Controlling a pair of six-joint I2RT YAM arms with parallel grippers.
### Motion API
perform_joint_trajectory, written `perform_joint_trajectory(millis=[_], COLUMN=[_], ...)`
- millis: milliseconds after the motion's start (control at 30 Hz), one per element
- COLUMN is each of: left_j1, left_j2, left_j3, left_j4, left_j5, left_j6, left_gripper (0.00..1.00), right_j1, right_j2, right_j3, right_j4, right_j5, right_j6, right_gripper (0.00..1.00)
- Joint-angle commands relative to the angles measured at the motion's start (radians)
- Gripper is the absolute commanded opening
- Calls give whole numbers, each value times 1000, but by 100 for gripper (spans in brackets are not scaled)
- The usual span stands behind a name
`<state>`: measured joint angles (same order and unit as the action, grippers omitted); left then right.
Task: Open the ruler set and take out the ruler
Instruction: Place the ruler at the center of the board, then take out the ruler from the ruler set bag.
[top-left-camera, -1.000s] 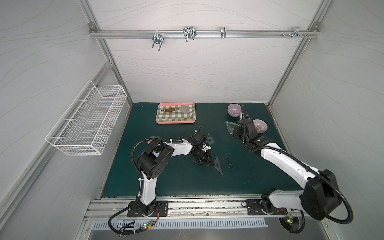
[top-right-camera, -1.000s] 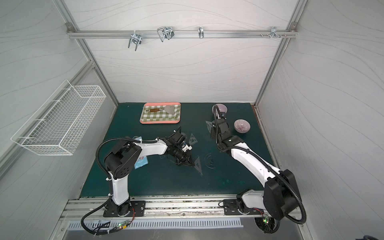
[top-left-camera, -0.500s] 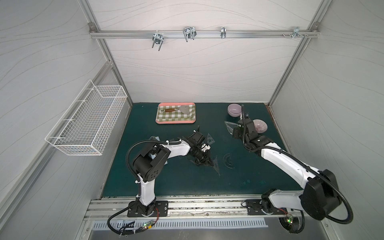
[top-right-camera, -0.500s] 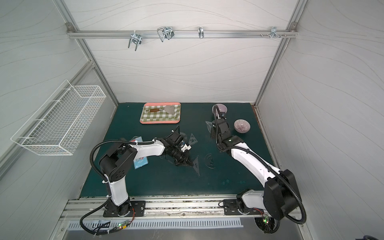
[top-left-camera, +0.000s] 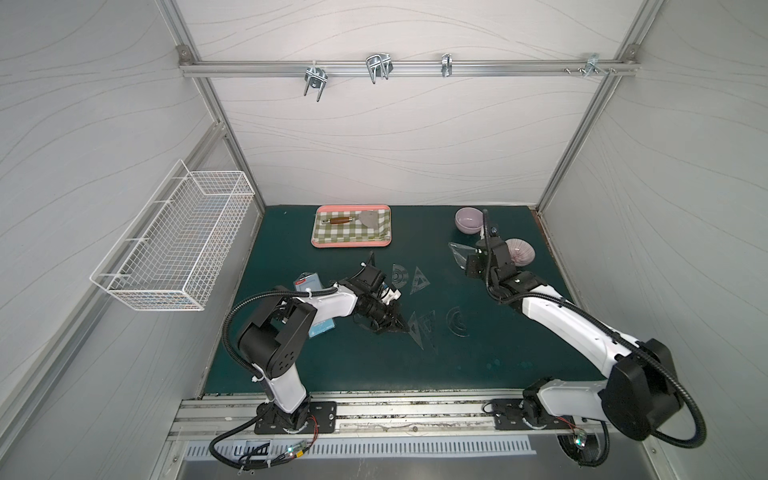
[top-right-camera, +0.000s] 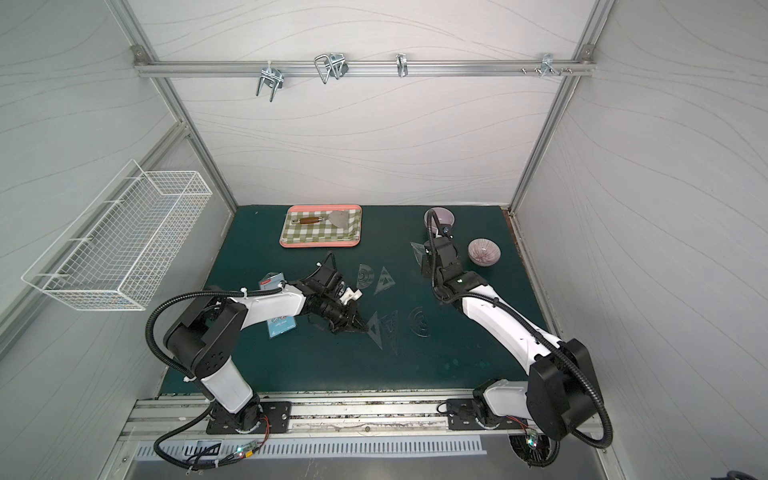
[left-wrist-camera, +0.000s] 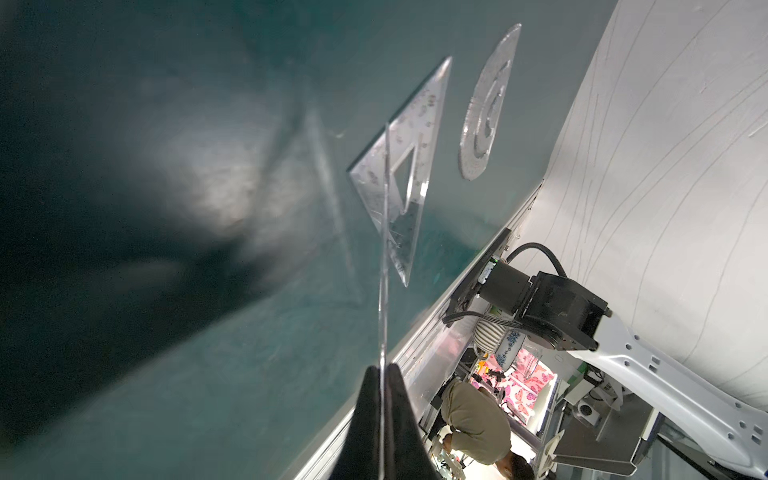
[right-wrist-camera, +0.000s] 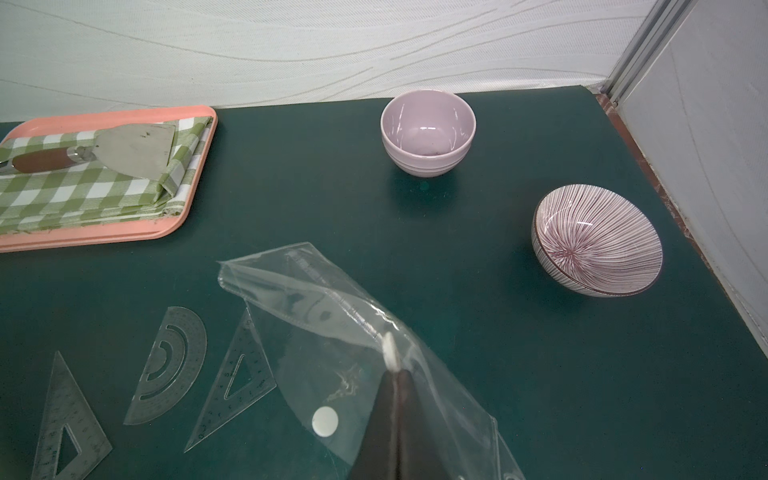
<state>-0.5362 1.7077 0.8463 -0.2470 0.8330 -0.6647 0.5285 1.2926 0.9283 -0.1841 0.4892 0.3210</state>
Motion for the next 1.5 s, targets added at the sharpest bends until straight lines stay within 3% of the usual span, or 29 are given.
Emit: perform_joint_trajectory(millis=[0,467,900,1067,1267,1467], left_j1=[37,59,64,67,67,67], left_j2=[-28,47,17,-67,-180,-195], left_j3=[-47,-31,-20,35,165,264], left_j4=[45,-36,-113,-222,-266,-120], left_j5=[29,-26,-67,-135,-189,-130], left_j6=[15,66,84,110,99,-10], left_gripper=[0,0,33,43,47,46], right_j1=[-3,-3,-2,0,33,106], right_j2=[-32,-32,-36,-41,-40,-1], right_j3=[7,6,0,-3,0,12], right_j4=[-8,-10,-5,-6,1,33], right_j5=[8,4,-3,-7,-24,-22], right_j6=[-11,-10,-6,-5,2,13], right_gripper=[0,0,0,0,0,0])
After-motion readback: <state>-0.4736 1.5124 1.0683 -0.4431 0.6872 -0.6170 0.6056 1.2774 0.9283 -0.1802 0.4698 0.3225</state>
